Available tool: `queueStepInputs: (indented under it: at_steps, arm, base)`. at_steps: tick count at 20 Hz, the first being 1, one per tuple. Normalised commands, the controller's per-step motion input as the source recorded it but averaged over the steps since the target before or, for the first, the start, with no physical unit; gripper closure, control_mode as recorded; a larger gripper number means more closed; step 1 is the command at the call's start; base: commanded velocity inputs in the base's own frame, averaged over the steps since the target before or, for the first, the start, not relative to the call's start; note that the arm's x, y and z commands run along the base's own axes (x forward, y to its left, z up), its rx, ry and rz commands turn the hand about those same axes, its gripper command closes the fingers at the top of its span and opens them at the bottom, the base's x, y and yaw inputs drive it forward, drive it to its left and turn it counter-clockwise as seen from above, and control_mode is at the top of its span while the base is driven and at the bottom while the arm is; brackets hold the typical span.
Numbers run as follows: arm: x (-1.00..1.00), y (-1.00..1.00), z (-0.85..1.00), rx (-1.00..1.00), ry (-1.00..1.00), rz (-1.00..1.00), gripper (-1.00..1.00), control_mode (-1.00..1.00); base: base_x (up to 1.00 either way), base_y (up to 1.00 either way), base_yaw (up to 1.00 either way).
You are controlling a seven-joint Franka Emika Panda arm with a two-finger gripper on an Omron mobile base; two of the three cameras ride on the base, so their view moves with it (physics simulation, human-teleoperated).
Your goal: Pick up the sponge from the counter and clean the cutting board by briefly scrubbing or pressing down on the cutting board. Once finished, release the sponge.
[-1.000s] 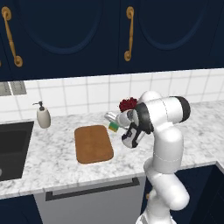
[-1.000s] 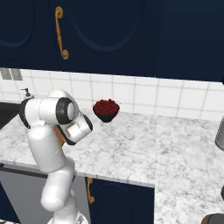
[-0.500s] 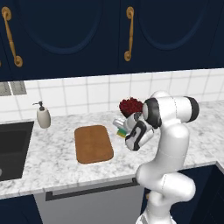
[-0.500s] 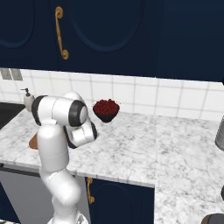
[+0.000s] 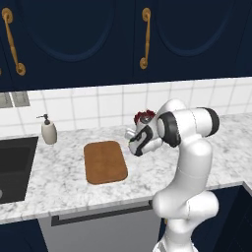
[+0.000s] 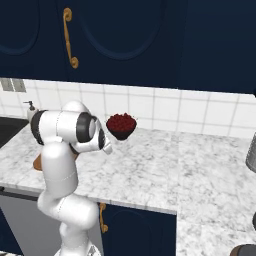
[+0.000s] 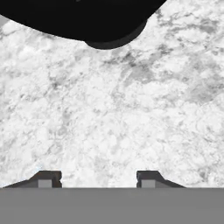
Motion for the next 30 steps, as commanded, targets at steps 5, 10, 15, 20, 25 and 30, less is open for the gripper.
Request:
queueStepInputs:
  at_steps: [5, 10, 15, 20, 25, 30]
  arm:
    - [-0.31, 0.00, -0.43, -0.03, -0.01, -0.05, -1.00, -1.00]
    - [-0.24, 0.00, 0.02, 0.00, -0.08, -0.03, -1.00, -1.00]
    - [-0.24, -0.01, 0.21, 0.00, -0.03, -0.06, -1.00, -1.00]
    - [-0.75, -0.02, 0.91, 0.00, -0.07, -0.01, -1.00, -1.00]
    - [-0.92, -0.25, 1.00, 0.04, -0.09, 0.01, -1.00, -1.00]
    - [-0.56, -0.31, 1.00, 0.06, -0.08, 0.02, -1.00, -1.00]
  base:
    - [0.00, 0.00, 0.00]
    - [0.00, 0.00, 0.00]
    - [0.00, 0.00, 0.00]
    - [0.00, 0.00, 0.00]
    - [0.00, 0.00, 0.00]
    - [0.00, 0.00, 0.00]
